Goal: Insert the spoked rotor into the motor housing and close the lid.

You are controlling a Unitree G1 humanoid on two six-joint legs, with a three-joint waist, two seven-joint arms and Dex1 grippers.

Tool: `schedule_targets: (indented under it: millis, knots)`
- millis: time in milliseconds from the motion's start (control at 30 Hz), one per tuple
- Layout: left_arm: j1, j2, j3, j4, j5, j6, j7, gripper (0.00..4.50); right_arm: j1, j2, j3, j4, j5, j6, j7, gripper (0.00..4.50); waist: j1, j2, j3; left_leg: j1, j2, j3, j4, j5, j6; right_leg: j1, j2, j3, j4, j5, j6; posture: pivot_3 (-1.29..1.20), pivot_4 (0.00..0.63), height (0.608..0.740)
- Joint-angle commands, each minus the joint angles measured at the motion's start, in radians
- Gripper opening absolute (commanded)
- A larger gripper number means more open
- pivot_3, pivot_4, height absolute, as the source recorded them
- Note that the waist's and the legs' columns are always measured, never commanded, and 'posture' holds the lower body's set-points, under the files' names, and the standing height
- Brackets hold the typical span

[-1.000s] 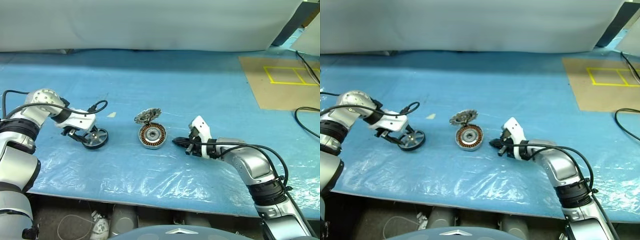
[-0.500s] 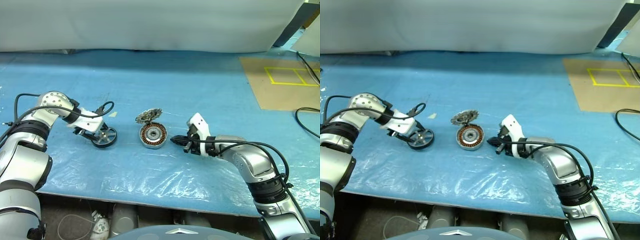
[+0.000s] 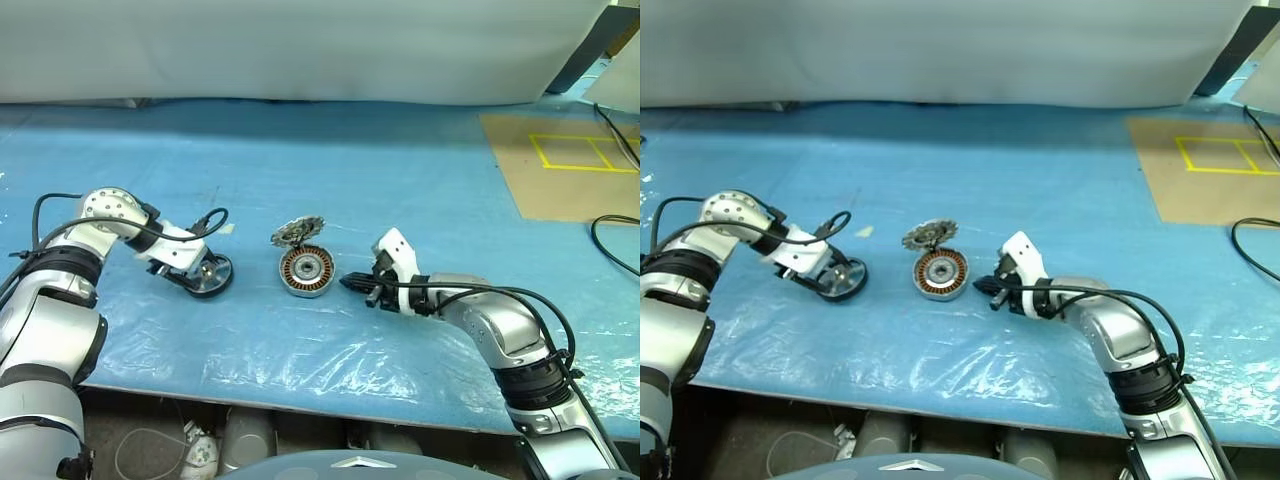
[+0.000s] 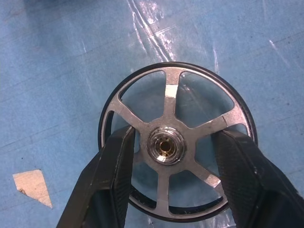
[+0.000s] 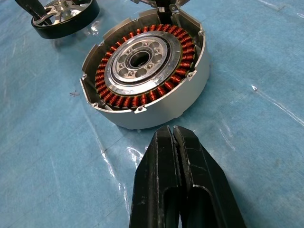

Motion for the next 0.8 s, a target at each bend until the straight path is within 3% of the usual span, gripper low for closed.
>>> schedule_targets:
  millis: [33, 133, 367, 633, 800]
  knots:
    - [0.006, 0.020, 0.015, -0.002, 0.023, 0.014, 0.008, 2.62, -0.032, -0.007, -0.022, -0.069, 0.035, 0.036, -0.008, 0.00, 0.000, 0.000, 0.000, 0.000, 0.000, 0.000, 0.000, 0.000, 0.000, 0.000, 0.000, 0.000, 0.000, 0.000, 0.000, 0.00, 0.150, 0.740]
    - [0.006, 0.023, 0.015, 0.000, 0.039, 0.029, 0.016, 2.62, -0.047, -0.011, -0.030, -0.080, 0.044, 0.063, -0.016, 0.00, 0.000, 0.000, 0.000, 0.000, 0.000, 0.000, 0.000, 0.000, 0.000, 0.000, 0.000, 0.000, 0.000, 0.000, 0.000, 0.00, 0.150, 0.740]
    - [0.019, 0.029, 0.024, -0.017, 0.050, 0.051, 0.014, 1.35, -0.073, -0.008, -0.035, -0.095, 0.064, 0.100, -0.037, 0.00, 0.000, 0.001, 0.000, 0.002, 0.000, 0.000, 0.000, 0.000, 0.000, 0.001, 0.000, 0.001, 0.001, 0.000, 0.000, 0.00, 0.150, 0.740]
    - [0.060, 0.020, 0.054, -0.057, 0.002, 0.077, 0.017, 1.35, -0.069, -0.016, -0.037, -0.081, 0.066, 0.081, -0.030, 0.00, -0.001, 0.002, -0.001, 0.003, -0.001, 0.000, -0.001, 0.000, 0.000, 0.001, 0.000, 0.002, 0.001, 0.000, 0.000, 0.00, 0.150, 0.740]
    - [0.093, 0.027, 0.051, -0.331, -0.233, 0.312, -0.004, 1.35, -0.055, -0.036, -0.051, -0.058, 0.067, 0.046, -0.003, 0.00, 0.007, 0.001, 0.000, 0.001, -0.001, 0.001, -0.001, 0.000, 0.000, 0.000, -0.001, 0.002, 0.000, 0.000, 0.000, 0.00, 0.150, 0.740]
